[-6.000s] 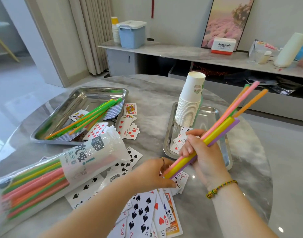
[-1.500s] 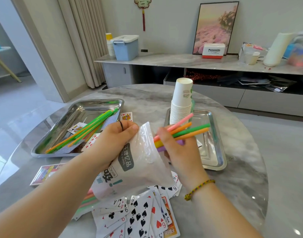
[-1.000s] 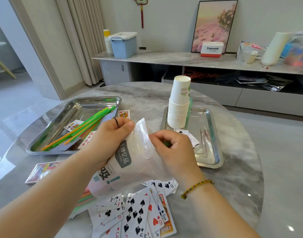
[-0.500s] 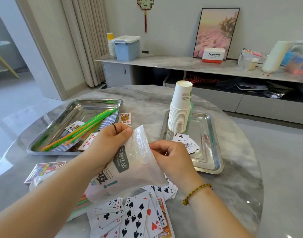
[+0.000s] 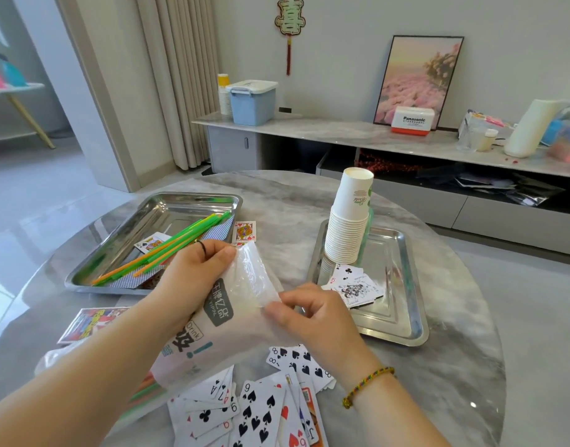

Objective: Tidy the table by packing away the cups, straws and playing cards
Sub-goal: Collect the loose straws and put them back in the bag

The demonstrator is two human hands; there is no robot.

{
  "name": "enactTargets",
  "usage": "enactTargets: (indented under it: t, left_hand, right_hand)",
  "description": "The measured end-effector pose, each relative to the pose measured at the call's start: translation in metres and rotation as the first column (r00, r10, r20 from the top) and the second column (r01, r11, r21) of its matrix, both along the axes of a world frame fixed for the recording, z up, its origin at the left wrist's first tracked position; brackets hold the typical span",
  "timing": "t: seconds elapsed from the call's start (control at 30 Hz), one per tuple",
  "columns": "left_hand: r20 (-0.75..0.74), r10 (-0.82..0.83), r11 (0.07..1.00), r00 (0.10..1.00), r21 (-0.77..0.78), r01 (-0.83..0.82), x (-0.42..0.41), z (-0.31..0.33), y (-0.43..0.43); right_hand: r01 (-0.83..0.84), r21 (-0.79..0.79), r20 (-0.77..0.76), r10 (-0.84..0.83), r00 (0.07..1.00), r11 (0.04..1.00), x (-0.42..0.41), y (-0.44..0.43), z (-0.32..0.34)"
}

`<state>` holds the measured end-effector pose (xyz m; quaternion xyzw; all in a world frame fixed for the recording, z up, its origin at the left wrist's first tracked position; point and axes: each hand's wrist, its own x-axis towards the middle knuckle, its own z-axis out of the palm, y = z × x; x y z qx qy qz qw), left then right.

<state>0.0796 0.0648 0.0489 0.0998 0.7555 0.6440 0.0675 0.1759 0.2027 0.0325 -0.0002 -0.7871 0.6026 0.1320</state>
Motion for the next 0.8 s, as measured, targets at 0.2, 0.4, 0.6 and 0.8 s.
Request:
enactTargets:
  t: [0.2, 0.4, 0.6, 0.8]
  left_hand:
    - [-0.102, -0.144, 0.962, 0.984, -0.247, 0.115, -0.001, -0.001, -0.012]
    - [0.003, -0.436, 0.534, 0.9, -0.804, 0.262, 0.01, -0.024, -0.064]
    - [0.048, -0.553, 0.269, 0.832, -0.935, 0.233, 0.016, -0.065, -0.092]
    - [0.105, -0.548, 0.29, 0.83, -0.907, 0.305, 0.007, -0.083, -0.119]
  right_hand:
    - [0.127, -0.101, 0.03, -0.125, 0.992, 0.987, -0.002, 0.0, -0.011]
    - [0.283, -0.087, 0.171, -0.266, 0.949, 0.955, -0.011, 0.009, -0.035]
    - [0.125, 0.263, 0.283, -0.2, 0.938, 0.957, -0.009, 0.003, -0.047]
    - [0.121, 0.694, 0.239, -0.385, 0.892, 0.71, -0.026, -0.004, -0.043]
